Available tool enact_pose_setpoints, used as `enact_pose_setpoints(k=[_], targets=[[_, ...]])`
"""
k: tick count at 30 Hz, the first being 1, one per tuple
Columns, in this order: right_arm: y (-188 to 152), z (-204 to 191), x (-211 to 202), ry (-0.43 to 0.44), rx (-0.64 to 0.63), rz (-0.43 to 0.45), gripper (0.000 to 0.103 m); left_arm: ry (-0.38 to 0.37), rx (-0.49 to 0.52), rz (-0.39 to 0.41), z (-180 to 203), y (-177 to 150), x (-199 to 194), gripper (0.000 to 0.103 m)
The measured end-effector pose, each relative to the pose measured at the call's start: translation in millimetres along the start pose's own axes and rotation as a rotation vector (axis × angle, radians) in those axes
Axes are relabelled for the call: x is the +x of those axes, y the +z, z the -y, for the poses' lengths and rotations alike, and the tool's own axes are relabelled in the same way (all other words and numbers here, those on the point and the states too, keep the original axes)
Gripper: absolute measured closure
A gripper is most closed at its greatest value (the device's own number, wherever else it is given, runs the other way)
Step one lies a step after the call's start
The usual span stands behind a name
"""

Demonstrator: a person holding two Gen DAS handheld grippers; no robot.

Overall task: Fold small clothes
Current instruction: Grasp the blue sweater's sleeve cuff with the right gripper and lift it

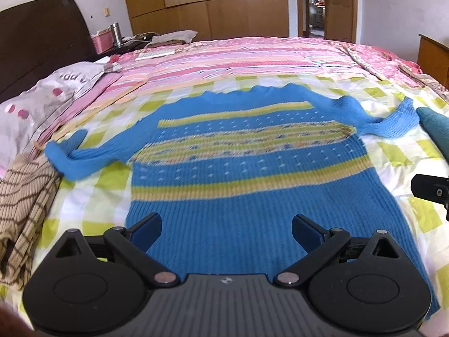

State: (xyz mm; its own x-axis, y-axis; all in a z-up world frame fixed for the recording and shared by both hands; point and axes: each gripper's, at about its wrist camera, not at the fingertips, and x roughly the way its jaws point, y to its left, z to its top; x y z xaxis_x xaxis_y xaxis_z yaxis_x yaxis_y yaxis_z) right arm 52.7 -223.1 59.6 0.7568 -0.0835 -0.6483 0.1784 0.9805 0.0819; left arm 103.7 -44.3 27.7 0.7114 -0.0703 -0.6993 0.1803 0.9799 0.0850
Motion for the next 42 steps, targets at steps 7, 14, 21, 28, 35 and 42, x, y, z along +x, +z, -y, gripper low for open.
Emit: enact_pose_setpoints(k=[7, 14, 21, 28, 35, 42], targets=[[20, 28, 11, -0.033, 0.043, -0.001, 0.037, -0.039, 0.031, 0.020, 23, 23, 9, 0.000], [53, 65, 38, -0.071, 0.103, -0.018, 0.042, -0.090, 0.060, 0.042, 56, 55, 30, 0.000], [90, 106, 83, -0.109, 0.193, -0.048, 0.042, -0.137, 0.098, 0.054, 97, 87, 66, 0.000], [119, 140, 132, -0.136, 0.283, -0.078, 0.046, -0.186, 0.110, 0.061, 125, 109, 99, 0.000], [134, 153, 175, -0.133, 0.330, -0.108, 0.056, -0.201, 0.122, 0.054, 140, 115, 126, 0.000], [142, 157, 201, -0.193, 0.326, -0.154, 0.057, -0.200, 0.125, 0.051, 144, 114, 139, 0.000]])
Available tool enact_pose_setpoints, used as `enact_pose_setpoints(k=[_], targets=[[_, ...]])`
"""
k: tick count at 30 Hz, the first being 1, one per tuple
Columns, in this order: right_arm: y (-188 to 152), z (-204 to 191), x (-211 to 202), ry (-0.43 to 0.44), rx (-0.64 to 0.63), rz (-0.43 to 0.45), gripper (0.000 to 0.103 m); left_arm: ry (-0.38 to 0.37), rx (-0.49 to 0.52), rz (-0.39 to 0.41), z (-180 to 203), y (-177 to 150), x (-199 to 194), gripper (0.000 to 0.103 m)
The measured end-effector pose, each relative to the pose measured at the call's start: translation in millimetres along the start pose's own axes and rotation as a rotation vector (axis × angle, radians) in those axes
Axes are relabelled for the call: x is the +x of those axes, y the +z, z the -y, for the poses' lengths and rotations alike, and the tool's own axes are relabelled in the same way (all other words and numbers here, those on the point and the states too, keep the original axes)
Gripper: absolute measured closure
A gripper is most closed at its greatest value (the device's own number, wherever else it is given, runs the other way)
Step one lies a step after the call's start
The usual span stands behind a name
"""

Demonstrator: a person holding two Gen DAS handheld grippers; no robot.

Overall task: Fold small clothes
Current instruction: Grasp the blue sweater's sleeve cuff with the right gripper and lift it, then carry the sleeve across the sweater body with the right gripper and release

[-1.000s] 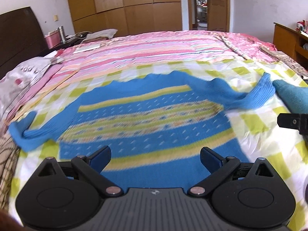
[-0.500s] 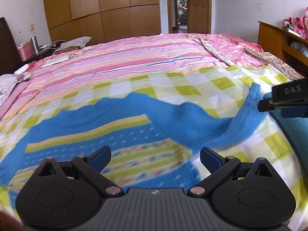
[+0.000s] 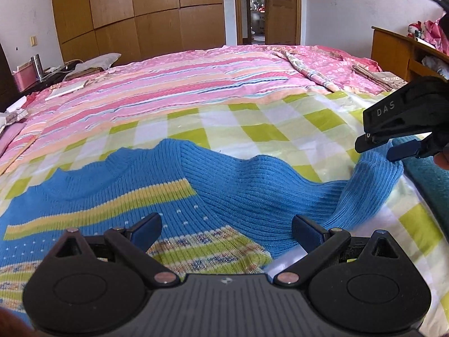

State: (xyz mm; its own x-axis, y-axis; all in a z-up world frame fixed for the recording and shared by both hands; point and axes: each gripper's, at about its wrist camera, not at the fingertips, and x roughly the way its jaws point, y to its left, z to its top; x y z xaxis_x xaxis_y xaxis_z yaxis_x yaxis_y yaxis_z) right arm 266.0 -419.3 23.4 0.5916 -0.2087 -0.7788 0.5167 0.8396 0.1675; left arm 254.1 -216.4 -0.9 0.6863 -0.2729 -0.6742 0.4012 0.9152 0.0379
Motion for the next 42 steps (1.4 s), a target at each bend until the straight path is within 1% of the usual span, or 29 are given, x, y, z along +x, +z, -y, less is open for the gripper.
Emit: enact_pose_setpoints(k=[2, 3, 4, 7, 9, 12, 15, 18, 21, 24, 28, 31, 32, 34, 35, 38, 42], targets=[[0, 0, 7, -0.020, -0.006, -0.018, 0.064, -0.002, 0.000, -0.006, 0, -3, 1, 0.000], [0, 0, 9, -0.031, -0.014, -0.022, 0.071, -0.001, 0.003, -0.007, 0, -4, 1, 0.000], [0, -1, 9, -0.047, -0.024, -0.021, 0.081, 0.000, 0.007, -0.007, -1, -6, 1, 0.000], [-1, 3, 7, -0.055, -0.032, -0.016, 0.092, 0.003, 0.006, -0.001, -3, -9, -2, 0.000], [0, 6, 2, -0.039, -0.024, -0.006, 0.095, -0.002, -0.006, -0.003, -7, -10, -3, 0.000], [2, 6, -13, 0.024, -0.002, 0.036, 0.096, -0.004, -0.021, 0.001, -13, -11, -9, 0.000], [4, -3, -34, 0.112, -0.002, 0.086, 0.096, -0.003, -0.042, 0.011, -23, -12, -18, 0.000], [3, -23, -57, 0.213, -0.029, 0.123, 0.096, 0.001, -0.070, 0.021, -39, -15, -29, 0.000], [-3, -53, -81, 0.320, -0.084, 0.146, 0.096, 0.014, -0.101, 0.030, -59, -23, -43, 0.000], [-15, -89, -101, 0.430, -0.158, 0.151, 0.096, 0.037, -0.132, 0.038, -86, -35, -61, 0.000], [-38, -139, -118, 0.573, -0.255, 0.129, 0.096, 0.085, -0.195, 0.035, -124, -57, -81, 0.000], [-59, -176, -117, 0.642, -0.338, 0.093, 0.096, 0.128, -0.223, 0.026, -147, -76, -92, 0.000], [-67, -188, -113, 0.657, -0.370, 0.068, 0.096, 0.144, -0.228, 0.022, -155, -83, -96, 0.000], [-88, -205, -106, 0.642, -0.433, 0.030, 0.094, 0.168, -0.230, 0.015, -166, -96, -103, 0.000], [-97, -212, -99, 0.615, -0.469, 0.017, 0.091, 0.178, -0.232, 0.009, -172, -103, -106, 0.000], [-122, -223, -85, 0.530, -0.572, -0.030, 0.090, 0.193, -0.230, -0.007, -183, -121, -113, 0.000], [-134, -209, -80, 0.478, -0.568, -0.044, 0.088, 0.196, -0.223, -0.014, -188, -136, -118, 0.000]])
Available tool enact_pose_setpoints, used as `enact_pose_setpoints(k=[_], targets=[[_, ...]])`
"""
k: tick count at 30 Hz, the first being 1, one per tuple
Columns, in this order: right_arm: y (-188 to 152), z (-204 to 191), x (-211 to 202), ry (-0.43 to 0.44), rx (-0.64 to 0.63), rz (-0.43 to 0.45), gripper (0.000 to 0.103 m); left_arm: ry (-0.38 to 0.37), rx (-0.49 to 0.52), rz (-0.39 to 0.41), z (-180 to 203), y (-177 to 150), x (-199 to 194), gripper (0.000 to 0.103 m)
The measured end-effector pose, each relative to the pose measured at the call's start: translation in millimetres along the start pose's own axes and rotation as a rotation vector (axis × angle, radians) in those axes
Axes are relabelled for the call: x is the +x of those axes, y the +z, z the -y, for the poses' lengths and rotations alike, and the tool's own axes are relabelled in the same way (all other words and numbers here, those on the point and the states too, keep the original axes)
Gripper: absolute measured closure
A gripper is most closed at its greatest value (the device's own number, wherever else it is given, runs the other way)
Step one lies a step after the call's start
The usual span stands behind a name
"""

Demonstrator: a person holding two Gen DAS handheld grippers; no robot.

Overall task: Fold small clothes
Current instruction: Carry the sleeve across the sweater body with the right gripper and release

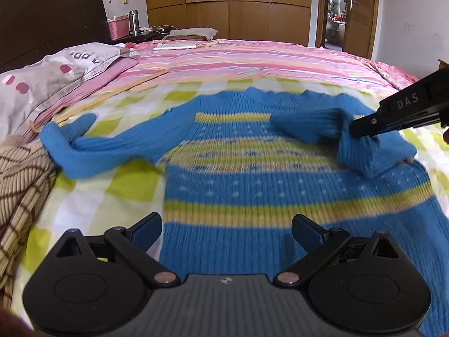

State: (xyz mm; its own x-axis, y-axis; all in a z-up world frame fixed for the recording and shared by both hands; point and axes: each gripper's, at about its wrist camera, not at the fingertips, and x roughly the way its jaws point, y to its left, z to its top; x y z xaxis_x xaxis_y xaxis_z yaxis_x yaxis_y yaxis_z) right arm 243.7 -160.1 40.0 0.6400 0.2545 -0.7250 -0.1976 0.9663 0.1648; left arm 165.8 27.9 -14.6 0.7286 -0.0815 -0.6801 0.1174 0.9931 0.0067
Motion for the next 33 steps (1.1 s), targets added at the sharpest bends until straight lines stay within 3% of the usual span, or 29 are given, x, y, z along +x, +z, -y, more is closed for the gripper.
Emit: enact_pose_setpoints(k=[5, 10, 12, 15, 17, 22, 27, 33], targets=[[-2, -4, -10, 0.059, -0.041, -0.007, 0.076, -0.030, 0.023, 0.019, 3, -14, -4, 0.000], [13, -27, -3, 0.006, -0.141, 0.029, 0.066, -0.063, 0.020, 0.045, -4, -9, -4, 0.000], [20, -32, -2, 0.026, -0.142, 0.047, 0.064, -0.070, 0.001, 0.050, -11, -7, -4, 0.000], [27, -31, -2, 0.045, -0.108, 0.073, 0.062, -0.070, -0.016, 0.061, -19, -5, -4, 0.000], [29, -33, 3, 0.032, -0.099, 0.044, 0.062, -0.064, -0.022, 0.073, -23, -3, -4, 0.000], [24, -53, 26, -0.038, -0.221, -0.034, 0.062, -0.072, -0.036, 0.082, -26, -5, -4, 0.000], [33, -34, 23, -0.053, -0.111, 0.011, 0.062, -0.076, -0.019, 0.099, -28, -8, -8, 0.000], [28, -34, 48, -0.090, -0.118, -0.093, 0.063, -0.081, -0.021, 0.103, -30, -9, -11, 0.000]])
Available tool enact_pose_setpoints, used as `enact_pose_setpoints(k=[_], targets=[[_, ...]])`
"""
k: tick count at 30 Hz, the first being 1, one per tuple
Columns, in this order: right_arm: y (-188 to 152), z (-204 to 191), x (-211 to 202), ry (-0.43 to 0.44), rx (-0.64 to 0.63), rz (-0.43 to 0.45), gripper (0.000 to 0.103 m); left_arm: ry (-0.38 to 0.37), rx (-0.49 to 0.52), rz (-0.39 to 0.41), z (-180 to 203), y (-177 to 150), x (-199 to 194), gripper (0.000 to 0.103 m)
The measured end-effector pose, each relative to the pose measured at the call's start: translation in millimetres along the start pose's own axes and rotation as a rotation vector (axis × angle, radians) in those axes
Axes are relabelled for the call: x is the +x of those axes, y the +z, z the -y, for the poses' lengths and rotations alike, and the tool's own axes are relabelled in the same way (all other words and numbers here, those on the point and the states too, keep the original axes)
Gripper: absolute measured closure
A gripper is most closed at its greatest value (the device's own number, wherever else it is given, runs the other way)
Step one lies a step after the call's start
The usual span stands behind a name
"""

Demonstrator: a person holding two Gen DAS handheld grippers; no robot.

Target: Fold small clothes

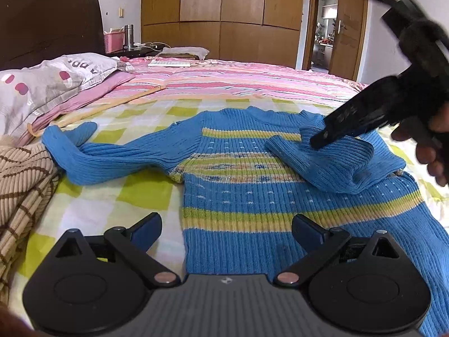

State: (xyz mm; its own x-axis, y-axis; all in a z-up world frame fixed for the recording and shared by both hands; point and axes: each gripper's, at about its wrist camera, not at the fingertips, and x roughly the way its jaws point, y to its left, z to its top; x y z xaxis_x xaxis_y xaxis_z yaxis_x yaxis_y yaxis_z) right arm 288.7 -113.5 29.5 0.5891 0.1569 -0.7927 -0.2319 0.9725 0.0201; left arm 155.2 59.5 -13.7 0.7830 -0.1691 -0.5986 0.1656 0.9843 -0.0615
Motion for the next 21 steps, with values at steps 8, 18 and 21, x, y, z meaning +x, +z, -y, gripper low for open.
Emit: enact_pose_setpoints(k=[8, 18, 21], targets=[[18, -13, -9, 0.078, -0.025, 0.068, 0.101, 0.003, -0.014, 0.018, -6, 0, -2, 0.000], [26, -20, -22, -0.078, -0.095, 0.237, 0.073, 0.020, -0.004, 0.050, -6, 2, -8, 0.000], [13, -20, -36, -0.095, -0.098, 0.258, 0.073, 0.022, -0.010, 0.055, -8, 3, -8, 0.000]])
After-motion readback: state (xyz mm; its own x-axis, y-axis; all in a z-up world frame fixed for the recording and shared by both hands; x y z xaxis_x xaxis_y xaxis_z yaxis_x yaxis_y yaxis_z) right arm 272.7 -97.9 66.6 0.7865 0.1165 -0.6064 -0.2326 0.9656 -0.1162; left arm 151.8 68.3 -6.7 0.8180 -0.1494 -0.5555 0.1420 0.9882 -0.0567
